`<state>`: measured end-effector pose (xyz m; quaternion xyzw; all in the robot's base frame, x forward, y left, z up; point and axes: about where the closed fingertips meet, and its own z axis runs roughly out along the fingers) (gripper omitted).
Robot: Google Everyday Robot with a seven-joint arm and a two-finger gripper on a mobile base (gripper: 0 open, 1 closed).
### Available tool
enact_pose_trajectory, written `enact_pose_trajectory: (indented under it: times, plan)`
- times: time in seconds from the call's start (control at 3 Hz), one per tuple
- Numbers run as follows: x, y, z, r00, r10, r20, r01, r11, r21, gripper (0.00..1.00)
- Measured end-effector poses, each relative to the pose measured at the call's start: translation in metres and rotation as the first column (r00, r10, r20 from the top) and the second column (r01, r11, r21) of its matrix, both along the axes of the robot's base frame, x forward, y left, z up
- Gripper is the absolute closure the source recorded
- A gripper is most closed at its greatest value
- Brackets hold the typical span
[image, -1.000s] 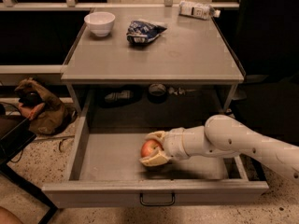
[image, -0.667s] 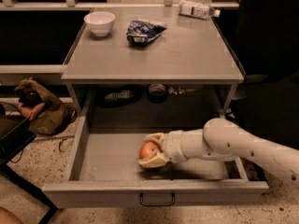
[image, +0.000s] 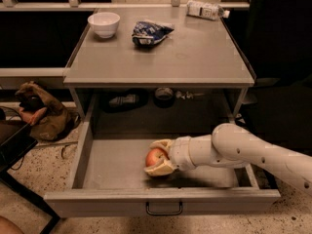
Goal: Place apple into top drawer
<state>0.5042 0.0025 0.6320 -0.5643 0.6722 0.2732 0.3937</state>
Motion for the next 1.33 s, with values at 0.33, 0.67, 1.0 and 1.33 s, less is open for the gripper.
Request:
enact_pose_trajectory:
  times: [0.33,0.67,1.0,1.33]
  plan:
    - [0.0000,0.0000,0.0000,1.0000,0.000,0.000,0.000,1.000,0.000,0.58]
    - [0.0000,0.0001,0.0000,1.0000,0.000,0.000,0.000,1.000,0.000,0.35]
    - [0.0000,0.0001,0.0000,1.0000,0.000,0.000,0.000,1.000,0.000,0.12]
    - [0.0000,0.0001,0.0000,1.0000,0.000,0.000,0.000,1.000,0.000,0.00]
